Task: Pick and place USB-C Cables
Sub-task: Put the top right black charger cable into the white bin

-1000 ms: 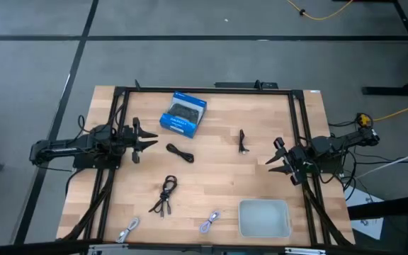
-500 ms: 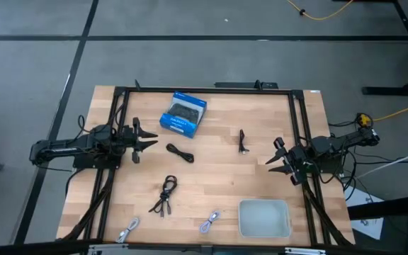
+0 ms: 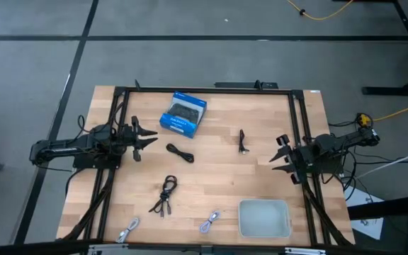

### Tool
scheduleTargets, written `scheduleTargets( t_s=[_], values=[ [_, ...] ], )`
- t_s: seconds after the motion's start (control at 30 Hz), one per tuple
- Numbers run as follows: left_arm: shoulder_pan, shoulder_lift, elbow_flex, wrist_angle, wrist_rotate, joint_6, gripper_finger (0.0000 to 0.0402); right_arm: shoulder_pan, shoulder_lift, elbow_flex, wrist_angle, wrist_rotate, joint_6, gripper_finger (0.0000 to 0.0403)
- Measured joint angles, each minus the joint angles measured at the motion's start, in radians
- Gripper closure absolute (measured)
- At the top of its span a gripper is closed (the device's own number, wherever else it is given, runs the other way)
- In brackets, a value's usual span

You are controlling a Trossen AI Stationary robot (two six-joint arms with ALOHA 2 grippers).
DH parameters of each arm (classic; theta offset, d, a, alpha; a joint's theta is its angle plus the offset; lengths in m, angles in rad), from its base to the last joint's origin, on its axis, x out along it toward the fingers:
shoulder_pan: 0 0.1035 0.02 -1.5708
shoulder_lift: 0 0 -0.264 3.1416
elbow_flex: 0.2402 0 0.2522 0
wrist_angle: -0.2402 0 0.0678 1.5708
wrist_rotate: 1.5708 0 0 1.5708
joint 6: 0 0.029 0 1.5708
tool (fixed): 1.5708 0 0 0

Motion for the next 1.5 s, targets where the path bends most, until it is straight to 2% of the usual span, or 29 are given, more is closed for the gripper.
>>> scheduleTargets(
  t_s=[0.07, 0.17, 0.27, 0.37, 0.5, 0.6, 0.67, 0.7, 0.73, 0.77, 0.87, 0.9, 0.93, 1.0, 1.1, 1.2, 1.27, 1.37, 1.43, 1.5],
  values=[
    [0.0, 0.0, 0.0, 0.002, -0.009, 0.0, 0.0303, 0.0, 0.0, 0.0, 0.021, -0.061, -0.005, 0.0274],
    [0.0, 0.0, 0.0, 0.034, -0.057, -0.03, 0.0303, 0.0, 0.0, 0.0, 0.033, -0.082, -0.003, 0.0274],
    [0.0, 0.0, 0.0, 0.083, -0.072, -0.208, 0.0303, 0.0, 0.0, 0.0, 0.088, -0.032, 0.026, 0.0274],
    [0.0, 0.0, 0.0, 0.175, -0.146, -0.234, 0.0303, 0.0, 0.0, 0.0, 0.166, 0.059, 0.042, 0.0274],
    [0.0, 0.0, 0.0, 0.187, -0.269, -0.242, 0.0303, 0.0, 0.0, 0.0, 0.196, 0.186, 0.038, 0.0274],
    [0.0, 0.01, 0.0, 0.188, -0.328, -0.314, 0.0303, 0.0, 0.001, 0.0, 0.283, 0.363, -0.036, 0.0274],
    [0.0, 0.019, 0.0, 0.227, -0.328, -0.339, 0.0303, -0.002, 0.004, 0.0, 0.412, 0.496, -0.107, 0.0274],
    [0.0, 0.024, 0.0, 0.257, -0.319, -0.34, 0.0303, -0.007, 0.01, 0.0, 0.486, 0.528, -0.149, 0.0274],
    [0.0, 0.033, 0.0, 0.294, -0.305, -0.34, 0.0303, -0.014, 0.018, 0.0, 0.549, 0.521, -0.196, 0.0274],
    [0.0, 0.049, 0.0, 0.346, -0.288, -0.341, 0.0303, -0.026, 0.032, 0.0, 0.613, 0.466, -0.247, 0.0274],
    [0.0, 0.135, 0.0, 0.482, -0.231, -0.302, 0.0303, -0.064, 0.093, 0.002, 0.74, 0.218, -0.346, 0.0274],
    [0.0, 0.164, 0.0, 0.528, -0.219, -0.285, 0.0303, -0.078, 0.119, 0.012, 0.754, 0.197, -0.349, 0.0274],
    [0.0, 0.195, 0.001, 0.577, -0.217, -0.269, 0.0303, -0.091, 0.147, 0.03, 0.762, 0.222, -0.346, 0.0274],
    [0.0, 0.266, 0.018, 0.609, -0.219, -0.266, 0.0303, -0.118, 0.211, 0.079, 0.762, 0.363, -0.316, 0.0274],
    [0.001, 0.395, 0.057, 0.609, -0.232, -0.265, 0.0303, -0.166, 0.338, 0.17, 0.687, 0.572, -0.252, 0.0274],
    [0.001, 0.524, 0.096, 0.609, -0.261, -0.266, 0.0303, -0.223, 0.474, 0.296, 0.543, 0.676, -0.216, 0.0274],
    [0.003, 0.601, 0.126, 0.608, -0.279, -0.266, 0.0303, -0.261, 0.559, 0.4, 0.398, 0.738, -0.188, 0.0274],
    [0.013, 0.695, 0.176, 0.608, -0.281, -0.266, 0.0303, -0.331, 0.684, 0.586, 0.064, 0.877, -0.085, 0.0274],
    [0.022, 0.743, 0.211, 0.61, -0.282, -0.264, 0.0303, -0.395, 0.767, 0.715, -0.19, 0.89, 0.061, 0.0274],
    [0.031, 0.788, 0.239, 0.612, -0.282, -0.264, 0.0303, -0.468, 0.857, 0.84, -0.409, 0.787, 0.21, 0.0274]
  ],
)
